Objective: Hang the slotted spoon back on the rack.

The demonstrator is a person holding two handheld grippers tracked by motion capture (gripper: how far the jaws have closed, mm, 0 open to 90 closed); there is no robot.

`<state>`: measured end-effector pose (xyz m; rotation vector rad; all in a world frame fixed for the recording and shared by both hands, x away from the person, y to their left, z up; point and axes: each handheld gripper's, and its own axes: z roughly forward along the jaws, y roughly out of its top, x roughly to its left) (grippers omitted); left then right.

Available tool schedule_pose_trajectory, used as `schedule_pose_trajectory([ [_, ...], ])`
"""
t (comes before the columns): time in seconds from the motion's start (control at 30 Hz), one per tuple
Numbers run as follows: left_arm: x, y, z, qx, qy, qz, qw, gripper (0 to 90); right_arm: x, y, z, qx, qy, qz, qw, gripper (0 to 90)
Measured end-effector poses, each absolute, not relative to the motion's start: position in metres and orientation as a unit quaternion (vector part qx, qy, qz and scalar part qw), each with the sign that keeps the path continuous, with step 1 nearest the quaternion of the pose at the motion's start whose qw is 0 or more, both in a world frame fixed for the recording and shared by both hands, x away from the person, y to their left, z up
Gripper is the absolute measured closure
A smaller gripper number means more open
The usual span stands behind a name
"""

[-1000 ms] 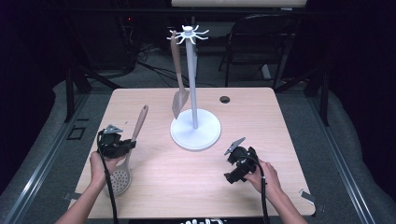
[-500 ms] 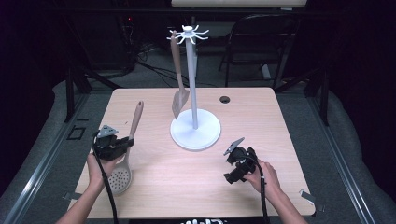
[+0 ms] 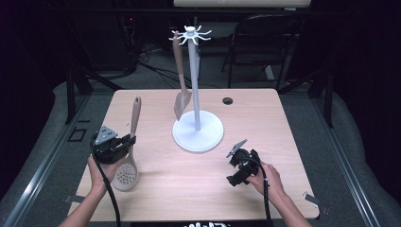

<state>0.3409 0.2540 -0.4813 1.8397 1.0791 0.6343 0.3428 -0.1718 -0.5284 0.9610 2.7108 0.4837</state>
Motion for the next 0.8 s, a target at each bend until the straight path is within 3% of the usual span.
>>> schedule_pose_trajectory([
  [0.37,0.331,0.243,-0.455,0.706,0.402,0.293,0.504,77.0,0.343,-0.172,-0.528,0.328,0.924,0.158,0.113,8.9],
  [0.8,0.34,0.226,-0.44,0.714,0.38,0.284,0.515,77.0,0.344,-0.175,-0.528,0.339,0.919,0.163,0.122,8.8],
])
